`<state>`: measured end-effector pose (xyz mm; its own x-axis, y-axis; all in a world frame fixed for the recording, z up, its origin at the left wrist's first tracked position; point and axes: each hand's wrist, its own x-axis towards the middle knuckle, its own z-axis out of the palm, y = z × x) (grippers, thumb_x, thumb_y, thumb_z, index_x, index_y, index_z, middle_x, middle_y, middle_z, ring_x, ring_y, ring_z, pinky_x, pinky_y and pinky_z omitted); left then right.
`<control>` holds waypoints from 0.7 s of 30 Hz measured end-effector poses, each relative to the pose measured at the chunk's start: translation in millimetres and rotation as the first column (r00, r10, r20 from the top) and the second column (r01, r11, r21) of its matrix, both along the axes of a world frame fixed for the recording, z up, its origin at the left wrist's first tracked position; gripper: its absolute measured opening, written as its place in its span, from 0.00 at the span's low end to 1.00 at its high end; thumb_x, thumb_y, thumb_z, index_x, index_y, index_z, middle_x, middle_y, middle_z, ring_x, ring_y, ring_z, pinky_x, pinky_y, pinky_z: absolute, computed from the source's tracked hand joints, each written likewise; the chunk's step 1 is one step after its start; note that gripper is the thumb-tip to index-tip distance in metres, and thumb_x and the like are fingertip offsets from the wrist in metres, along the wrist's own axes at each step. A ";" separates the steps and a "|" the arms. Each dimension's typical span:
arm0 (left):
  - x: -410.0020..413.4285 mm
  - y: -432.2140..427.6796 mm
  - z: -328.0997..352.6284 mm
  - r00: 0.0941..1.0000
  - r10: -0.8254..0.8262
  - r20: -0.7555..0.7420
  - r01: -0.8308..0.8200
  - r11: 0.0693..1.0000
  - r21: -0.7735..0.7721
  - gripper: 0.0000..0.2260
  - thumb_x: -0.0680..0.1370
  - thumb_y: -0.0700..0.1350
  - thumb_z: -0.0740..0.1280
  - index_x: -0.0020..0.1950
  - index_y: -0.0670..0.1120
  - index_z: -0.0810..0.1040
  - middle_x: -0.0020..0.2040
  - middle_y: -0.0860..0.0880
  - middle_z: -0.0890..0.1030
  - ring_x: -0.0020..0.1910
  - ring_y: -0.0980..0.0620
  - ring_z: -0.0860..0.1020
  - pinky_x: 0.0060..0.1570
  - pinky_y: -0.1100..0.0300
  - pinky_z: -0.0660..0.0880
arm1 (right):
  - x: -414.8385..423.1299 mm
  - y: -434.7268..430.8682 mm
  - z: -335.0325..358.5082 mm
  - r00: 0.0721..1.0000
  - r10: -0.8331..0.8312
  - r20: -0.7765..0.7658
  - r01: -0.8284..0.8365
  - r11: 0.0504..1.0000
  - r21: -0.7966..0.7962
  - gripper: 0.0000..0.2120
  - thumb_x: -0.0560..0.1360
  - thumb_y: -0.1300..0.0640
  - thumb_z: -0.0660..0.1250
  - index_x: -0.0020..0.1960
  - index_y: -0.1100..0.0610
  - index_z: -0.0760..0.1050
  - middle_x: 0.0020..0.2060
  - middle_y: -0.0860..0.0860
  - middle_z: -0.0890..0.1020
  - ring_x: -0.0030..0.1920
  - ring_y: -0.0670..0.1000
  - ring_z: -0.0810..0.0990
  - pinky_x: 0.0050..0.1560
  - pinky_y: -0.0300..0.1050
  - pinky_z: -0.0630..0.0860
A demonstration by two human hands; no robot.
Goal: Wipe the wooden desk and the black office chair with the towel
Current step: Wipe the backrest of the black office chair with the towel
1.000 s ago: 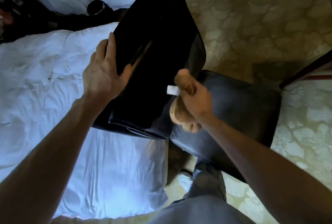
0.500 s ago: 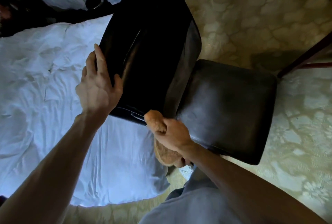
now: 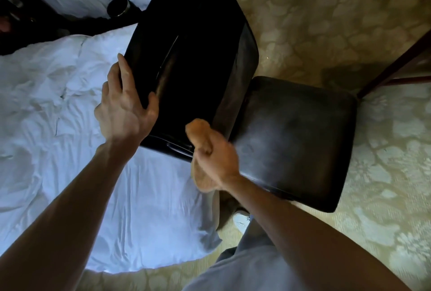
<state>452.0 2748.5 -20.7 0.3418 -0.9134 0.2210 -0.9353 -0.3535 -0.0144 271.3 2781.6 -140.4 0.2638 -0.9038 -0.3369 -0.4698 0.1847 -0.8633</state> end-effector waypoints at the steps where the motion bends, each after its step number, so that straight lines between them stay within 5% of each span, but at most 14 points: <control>1: 1.4 0.1 -0.6 1.000 0.000 -0.003 0.000 1.000 0.000 0.37 0.79 0.52 0.65 0.83 0.42 0.53 0.77 0.39 0.67 0.67 0.35 0.73 0.44 0.36 0.77 | 5.8 9.4 -1.8 0.992 0.101 -0.070 -0.104 0.994 -0.042 0.20 0.74 0.50 0.68 0.66 0.46 0.74 0.62 0.46 0.79 0.55 0.56 0.83 0.53 0.53 0.80; 4: 3.2 -2.2 0.0 1.000 -0.009 -0.024 0.008 1.000 -0.014 0.37 0.80 0.53 0.66 0.84 0.42 0.53 0.77 0.39 0.66 0.68 0.35 0.72 0.45 0.35 0.77 | 1.3 22.3 -3.6 0.953 0.259 -0.159 -0.271 0.960 -0.061 0.16 0.74 0.49 0.69 0.60 0.55 0.78 0.60 0.51 0.78 0.52 0.59 0.82 0.49 0.53 0.78; 8: -3.0 -9.9 5.5 0.997 0.013 -0.082 -0.019 0.997 -0.071 0.37 0.79 0.55 0.64 0.82 0.41 0.56 0.75 0.38 0.68 0.70 0.35 0.70 0.54 0.34 0.74 | -22.2 -11.5 8.4 0.900 0.406 -0.160 -0.411 0.912 0.004 0.10 0.75 0.48 0.68 0.53 0.49 0.81 0.50 0.48 0.84 0.53 0.57 0.83 0.52 0.48 0.77; 11: -19.6 -27.3 5.0 0.993 -0.113 0.015 0.114 0.990 -0.080 0.36 0.78 0.54 0.65 0.81 0.39 0.59 0.77 0.34 0.64 0.75 0.33 0.64 0.70 0.35 0.66 | -42.5 -59.9 18.3 0.978 0.198 -0.071 -0.194 0.979 0.061 0.10 0.73 0.46 0.71 0.54 0.43 0.82 0.45 0.47 0.86 0.52 0.54 0.84 0.52 0.47 0.79; 14: -32.8 -74.8 2.7 0.953 -0.293 0.083 0.296 0.954 -0.036 0.34 0.78 0.52 0.66 0.80 0.38 0.62 0.78 0.34 0.64 0.78 0.35 0.62 0.76 0.40 0.60 | -57.9 -124.3 20.2 0.998 -0.054 -0.024 0.054 0.998 0.019 0.11 0.71 0.40 0.68 0.50 0.44 0.80 0.42 0.48 0.84 0.49 0.58 0.84 0.51 0.52 0.80; 21: -34.2 -184.2 -29.4 0.823 -0.563 0.076 0.542 0.818 0.193 0.32 0.79 0.52 0.63 0.78 0.35 0.65 0.80 0.35 0.63 0.80 0.38 0.61 0.79 0.45 0.59 | -83.1 -252.9 28.4 0.978 -0.199 -0.057 0.191 0.975 -0.113 0.12 0.75 0.51 0.70 0.58 0.47 0.79 0.45 0.46 0.81 0.54 0.56 0.82 0.49 0.44 0.72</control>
